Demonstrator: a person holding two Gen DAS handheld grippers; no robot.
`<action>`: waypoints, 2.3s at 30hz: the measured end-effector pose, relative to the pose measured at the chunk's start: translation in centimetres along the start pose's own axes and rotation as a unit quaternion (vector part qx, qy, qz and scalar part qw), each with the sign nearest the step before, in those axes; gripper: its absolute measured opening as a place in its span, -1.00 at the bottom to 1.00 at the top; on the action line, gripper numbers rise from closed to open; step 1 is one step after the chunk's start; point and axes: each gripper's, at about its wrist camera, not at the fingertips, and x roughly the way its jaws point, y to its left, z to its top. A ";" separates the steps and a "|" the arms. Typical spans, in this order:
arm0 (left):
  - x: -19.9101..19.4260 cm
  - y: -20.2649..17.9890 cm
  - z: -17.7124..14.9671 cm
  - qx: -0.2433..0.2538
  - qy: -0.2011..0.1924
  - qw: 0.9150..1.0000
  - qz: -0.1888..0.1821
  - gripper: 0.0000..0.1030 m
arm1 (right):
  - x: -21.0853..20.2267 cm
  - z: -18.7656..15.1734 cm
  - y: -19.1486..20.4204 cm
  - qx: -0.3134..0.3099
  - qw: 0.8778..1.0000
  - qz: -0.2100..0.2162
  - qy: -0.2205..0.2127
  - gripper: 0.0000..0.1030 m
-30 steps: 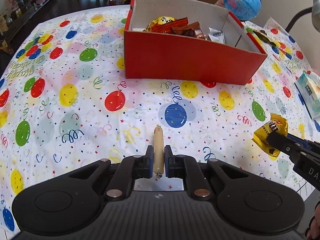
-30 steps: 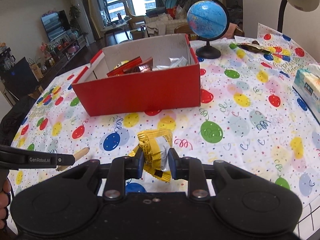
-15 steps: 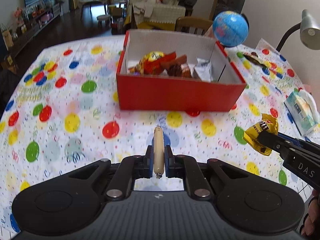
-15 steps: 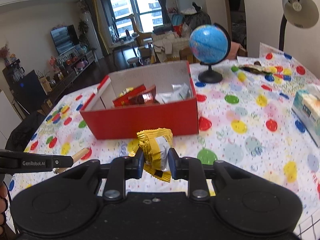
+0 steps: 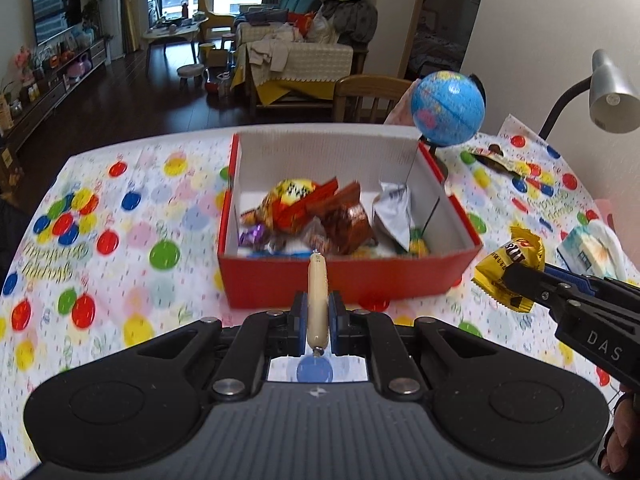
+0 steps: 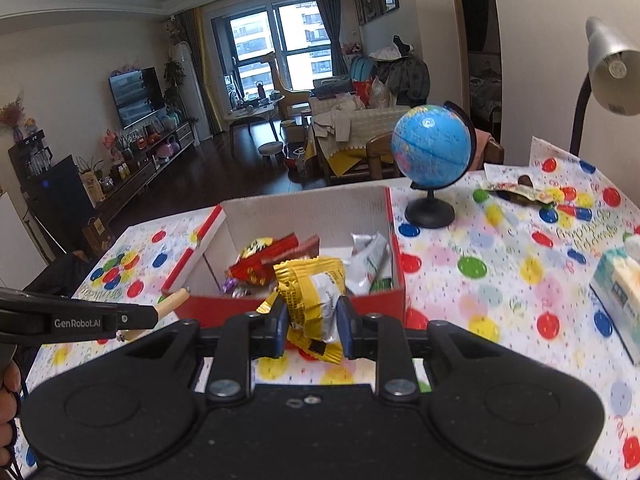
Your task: Organize snacks
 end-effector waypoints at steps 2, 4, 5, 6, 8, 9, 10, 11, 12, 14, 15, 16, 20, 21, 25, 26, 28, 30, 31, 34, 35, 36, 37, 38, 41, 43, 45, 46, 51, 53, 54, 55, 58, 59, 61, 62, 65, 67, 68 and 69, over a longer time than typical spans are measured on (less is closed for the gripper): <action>0.6 0.2 1.0 0.005 -0.001 1.000 -0.003 -0.80 | 0.9 0.7 0.0 0.001 1.000 -0.001 0.002 -0.55; 1.3 0.4 2.0 0.009 -0.002 1.000 -0.005 -0.80 | 1.9 1.5 0.1 0.003 1.000 -0.004 0.004 -0.55; 1.7 0.5 2.5 0.011 -0.002 1.000 -0.006 -0.80 | 2.4 1.9 0.2 0.003 1.000 -0.005 0.005 -0.55; 2.1 0.7 3.0 0.012 -0.001 1.000 -0.007 -0.80 | 3.0 2.2 0.3 0.001 1.000 -0.007 0.007 -0.55; 3.1 1.0 3.9 0.010 0.004 1.000 -0.008 -0.80 | 4.2 2.9 0.5 0.000 1.000 -0.011 0.012 -0.55; 3.6 1.3 4.4 0.008 0.006 1.000 -0.009 -0.80 | 4.7 3.1 0.5 0.001 1.000 -0.012 0.016 -0.55; 4.2 1.5 4.8 0.006 0.010 1.000 -0.011 -0.80 | 5.4 3.4 0.5 0.002 1.000 -0.015 0.020 -0.55; 4.9 1.8 5.2 0.003 0.015 1.000 -0.014 -0.80 | 6.0 3.7 0.5 0.003 1.000 -0.018 0.025 -0.55; 5.6 2.1 5.6 0.000 0.021 1.000 -0.015 -0.80 | 6.7 3.9 0.5 0.003 0.999 -0.021 0.030 -0.55; 6.9 2.5 6.1 -0.002 0.032 0.999 -0.014 -0.80 | 8.1 4.3 0.5 0.002 0.999 -0.026 0.043 -0.55; 7.7 2.6 6.3 -0.002 0.038 0.999 -0.014 -0.80 | 8.8 4.4 0.5 0.002 0.998 -0.029 0.048 -0.55; 8.4 2.7 6.5 -0.001 0.042 0.999 -0.011 -0.80 | 9.4 4.4 0.5 0.003 0.998 -0.031 0.055 -0.55; 11.1 3.0 6.8 0.002 0.062 0.998 -0.008 -0.80 | 12.0 4.4 0.2 0.009 0.996 -0.044 0.080 -0.55; 11.7 3.0 6.8 0.003 0.069 0.998 -0.009 -0.80 | 12.6 4.3 0.2 0.010 0.995 -0.048 0.087 -0.55; 13.7 2.7 6.9 0.012 0.087 0.996 -0.011 -0.80 | 14.6 4.0 -0.3 0.014 0.992 -0.057 0.112 -0.55; 14.1 2.5 6.8 0.015 0.092 0.996 -0.011 -0.80 | 15.1 4.0 -0.4 0.014 0.991 -0.057 0.121 -0.55; 15.0 2.3 6.6 0.019 0.101 0.995 -0.010 -0.80 | 15.9 3.8 -0.5 0.015 0.990 -0.062 0.129 -0.55; 15.6 2.2 6.4 0.022 0.108 0.994 -0.011 -0.80 | 16.5 3.5 -0.7 0.018 0.989 -0.063 0.136 -0.55; 15.9 2.2 6.4 0.025 0.110 0.993 -0.013 -0.80 | 16.7 3.4 -0.8 0.020 0.988 -0.064 0.138 -0.55; 16.7 2.2 6.2 0.028 0.120 0.992 -0.006 -0.80 | 17.3 3.1 -0.9 0.019 0.987 -0.063 0.149 -0.54; 16.8 2.3 6.2 0.028 0.122 0.992 -0.006 -0.80 | 17.4 3.0 -0.9 0.019 0.986 -0.064 0.151 -0.53; 17.0 2.3 6.1 0.028 0.125 0.992 -0.003 -0.80 | 17.4 2.9 -0.9 0.020 0.986 -0.064 0.151 -0.48; 17.2 2.3 6.1 0.028 0.128 0.991 -0.001 -0.80 | 17.5 2.9 -1.0 0.022 0.986 -0.065 0.152 -0.47; 17.3 2.4 6.1 0.026 0.131 0.991 0.001 -0.80 | 17.5 2.8 -1.0 0.023 0.986 -0.065 0.153 -0.46; 17.5 2.6 6.0 0.020 0.141 0.990 0.007 -0.79 | 17.4 2.8 -1.0 0.020 0.986 -0.062 0.155 -0.46; 17.4 2.7 6.0 0.017 0.142 0.990 0.007 -0.79 | 17.1 2.7 -1.0 0.020 0.986 -0.063 0.153 -0.43; 17.2 2.8 5.9 0.014 0.141 0.990 0.004 -0.78 | 16.7 2.7 -1.1 0.023 0.986 -0.059 0.151 -0.39; 17.1 2.8 5.9 0.012 0.141 0.990 0.003 -0.77 | 16.5 2.7 -1.1 0.024 0.987 -0.059 0.150 -0.37; 15.8 3.0 5.8 0.003 0.133 0.991 -0.003 -0.34 | 15.1 2.8 -1.0 0.027 0.988 -0.048 0.141 -0.28; 15.1 3.0 5.7 -0.001 0.127 0.992 -0.006 -0.16 | 14.2 2.8 -0.9 0.025 0.990 -0.044 0.133 -0.23; 14.7 2.9 5.7 -0.002 0.122 0.992 -0.007 -0.08 | 13.8 2.9 -0.8 0.023 0.990 -0.042 0.130 -0.20; 14.2 2.8 5.7 -0.003 0.117 0.993 -0.008 -0.05 | 13.4 2.9 -0.8 0.022 0.991 -0.040 0.126 -0.18; 13.0 2.6 5.7 -0.005 0.109 0.994 -0.011 -0.02 | 12.1 3.1 -0.6 0.023 0.992 -0.041 0.113 -0.04; 12.6 2.5 5.6 -0.006 0.106 0.994 -0.011 0.01 | 11.7 3.1 -0.6 0.024 0.993 -0.040 0.109 0.01; 11.6 2.5 5.5 -0.008 0.098 0.995 -0.014 0.07 | 10.7 3.2 -0.6 0.025 0.994 -0.040 0.101 0.05; 11.1 2.5 5.4 -0.009 0.094 0.995 -0.014 0.08 | 10.3 3.2 -0.6 0.025 0.994 -0.038 0.098 0.09; 9.6 2.4 5.1 -0.009 0.083 0.996 -0.014 0.09 | 8.9 3.2 -0.5 0.023 0.995 -0.037 0.085 0.23; 8.5 2.3 4.8 -0.009 0.074 0.997 -0.012 0.11 | 8.0 3.1 -0.3 0.021 0.996 -0.034 0.078 0.26; 8.0 2.2 4.6 -0.009 0.070 0.997 -0.012 0.12 | 7.5 3.0 -0.3 0.020 0.996 -0.032 0.077 0.31; 7.5 2.2 4.5 -0.007 0.066 0.998 -0.013 0.13 | 7.1 2.9 -0.3 0.020 0.997 -0.030 0.074 0.36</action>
